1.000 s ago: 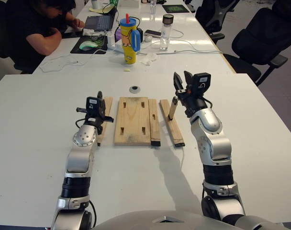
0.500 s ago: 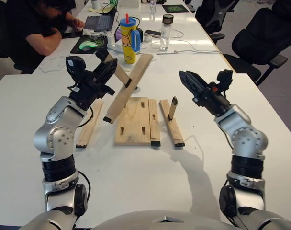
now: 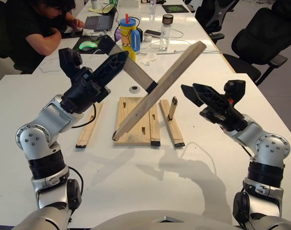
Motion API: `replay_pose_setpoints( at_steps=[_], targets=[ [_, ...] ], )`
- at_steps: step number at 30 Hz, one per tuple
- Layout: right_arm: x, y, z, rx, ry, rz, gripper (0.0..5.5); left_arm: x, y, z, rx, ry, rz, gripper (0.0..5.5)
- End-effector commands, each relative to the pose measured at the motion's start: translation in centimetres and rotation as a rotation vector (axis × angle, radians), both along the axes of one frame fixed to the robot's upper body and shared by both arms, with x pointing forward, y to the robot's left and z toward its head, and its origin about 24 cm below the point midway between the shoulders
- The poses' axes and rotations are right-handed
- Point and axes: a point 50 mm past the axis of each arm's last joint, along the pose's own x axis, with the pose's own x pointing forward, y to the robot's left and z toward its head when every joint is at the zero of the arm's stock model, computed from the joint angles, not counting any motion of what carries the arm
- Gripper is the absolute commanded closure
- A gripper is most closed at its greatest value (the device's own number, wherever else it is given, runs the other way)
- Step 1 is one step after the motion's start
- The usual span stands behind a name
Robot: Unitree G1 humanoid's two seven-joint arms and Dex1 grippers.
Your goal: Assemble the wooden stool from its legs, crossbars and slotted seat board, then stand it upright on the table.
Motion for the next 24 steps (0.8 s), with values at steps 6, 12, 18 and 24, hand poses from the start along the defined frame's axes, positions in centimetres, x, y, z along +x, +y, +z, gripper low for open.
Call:
replay_pose_setpoints(
  at_steps=[6, 12, 18, 24],
  targets=[
    [-0.6, 1.2, 1.3, 0.045, -0.011, 0.031, 0.62, -0.2, -0.9, -0.3, 0.035, 0.023, -0.052, 5.09],
    [-0.6, 1.6, 0.8, 0.016, 0.002, 0.016, 0.86, -0.4, -1.4, -0.4, 0.045, 0.028, -0.07, 5.09],
    [-0.5, 1.5, 0.6, 0.008, 0.007, 0.007, 1.9, -0.3, -1.4, -0.3, 0.037, 0.028, -0.065, 5.09],
    [-0.4, 1.5, 0.6, -0.001, 0.003, -0.006, 2.85, -0.4, -1.5, -0.4, 0.05, 0.023, -0.072, 5.09]
  ],
)
